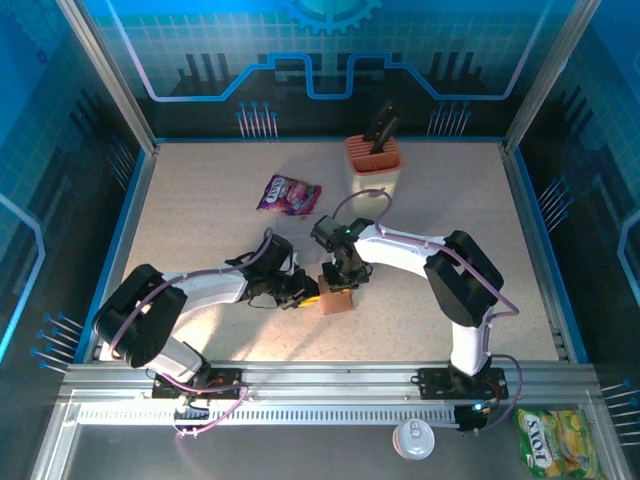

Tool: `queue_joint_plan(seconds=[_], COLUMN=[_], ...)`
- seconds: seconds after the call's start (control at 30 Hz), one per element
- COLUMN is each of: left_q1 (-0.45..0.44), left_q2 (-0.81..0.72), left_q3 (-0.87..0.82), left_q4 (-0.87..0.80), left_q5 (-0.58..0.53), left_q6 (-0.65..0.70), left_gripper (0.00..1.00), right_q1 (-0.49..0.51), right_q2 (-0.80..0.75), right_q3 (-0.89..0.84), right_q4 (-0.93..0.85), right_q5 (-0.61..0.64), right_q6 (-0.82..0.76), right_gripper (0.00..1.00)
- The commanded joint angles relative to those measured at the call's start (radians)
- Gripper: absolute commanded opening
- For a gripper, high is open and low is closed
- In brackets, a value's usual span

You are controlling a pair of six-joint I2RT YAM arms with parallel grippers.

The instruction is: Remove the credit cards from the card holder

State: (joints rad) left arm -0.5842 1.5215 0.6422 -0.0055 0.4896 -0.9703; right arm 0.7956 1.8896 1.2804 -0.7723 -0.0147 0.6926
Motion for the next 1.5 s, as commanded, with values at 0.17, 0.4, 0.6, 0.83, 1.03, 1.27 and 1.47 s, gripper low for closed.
queue_joint_plan(seconds=[0.17,0.4,0.6,0.83,1.03,1.27,1.47], left_q1=[-0.017,-0.046,-0.047,-0.047,-0.048,-0.048,-0.047], left_q2=[0.082,0.132,0.169,0.197,0.187,0.186,0.181], left_q3=[0.082,0.108,0.096,0.081,0.083,0.101,0.109], left_q4=[0.041,0.058,0.051,0.051,0.043,0.03,0.024], left_q5=[0.027,0.007,-0.021,-0.028,-0.032,-0.022,-0.02], left_q6=[-0.056,-0.077,-0.082,-0.092,-0.09,-0.083,-0.081], left_gripper=[0.19,0.18,0.17,0.17,0.17,0.18,0.19], right_q1=[-0.036,-0.063,-0.08,-0.083,-0.083,-0.083,-0.087], right_q2=[0.016,-0.066,-0.12,-0.128,-0.143,-0.147,-0.138], right_q3=[-0.136,-0.179,-0.175,-0.157,-0.138,-0.113,-0.107], right_q4=[0.137,0.188,0.153,0.094,0.031,-0.024,-0.012], right_q5=[-0.127,-0.176,-0.147,-0.091,-0.012,0.077,0.08], right_q6=[0.021,0.033,0.021,-0.002,-0.016,-0.042,-0.051], right_gripper=[0.19,0.17,0.17,0.17,0.25,0.29,0.28])
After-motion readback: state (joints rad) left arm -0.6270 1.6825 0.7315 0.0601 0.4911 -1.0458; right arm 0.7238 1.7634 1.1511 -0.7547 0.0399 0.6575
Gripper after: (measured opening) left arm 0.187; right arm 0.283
